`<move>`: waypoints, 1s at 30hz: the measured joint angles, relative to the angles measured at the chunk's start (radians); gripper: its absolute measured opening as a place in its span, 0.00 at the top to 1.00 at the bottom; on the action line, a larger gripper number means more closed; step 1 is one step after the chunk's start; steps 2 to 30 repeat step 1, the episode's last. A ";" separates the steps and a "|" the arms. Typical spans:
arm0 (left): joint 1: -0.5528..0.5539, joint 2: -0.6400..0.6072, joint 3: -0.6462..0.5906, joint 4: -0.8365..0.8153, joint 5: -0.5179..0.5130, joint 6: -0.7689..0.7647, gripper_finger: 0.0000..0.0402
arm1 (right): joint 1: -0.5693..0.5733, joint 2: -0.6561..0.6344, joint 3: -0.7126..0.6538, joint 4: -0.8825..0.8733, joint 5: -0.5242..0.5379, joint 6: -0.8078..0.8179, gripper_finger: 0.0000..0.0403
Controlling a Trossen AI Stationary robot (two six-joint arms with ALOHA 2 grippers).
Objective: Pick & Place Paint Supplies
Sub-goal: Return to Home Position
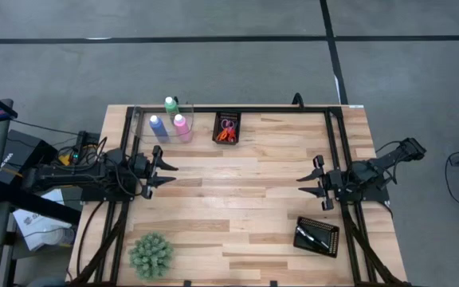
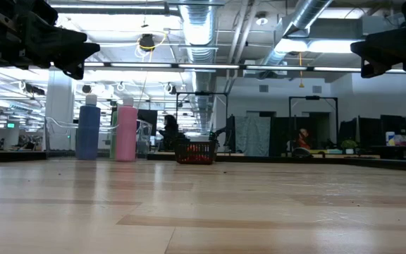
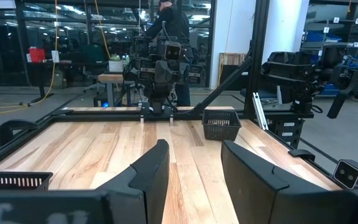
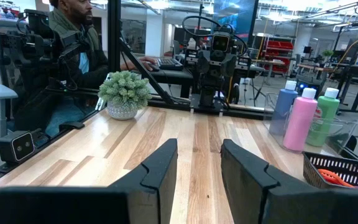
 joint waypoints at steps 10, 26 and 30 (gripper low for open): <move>0.000 0.000 0.000 0.000 0.000 0.000 0.65 | 0.000 0.000 0.000 0.000 0.000 0.000 0.73; 0.000 0.000 0.000 0.000 0.000 0.000 0.65 | 0.000 0.000 0.000 0.000 0.000 0.000 0.73; 0.000 0.000 0.000 0.000 0.000 0.000 0.65 | 0.000 0.000 0.000 0.000 0.000 0.000 0.73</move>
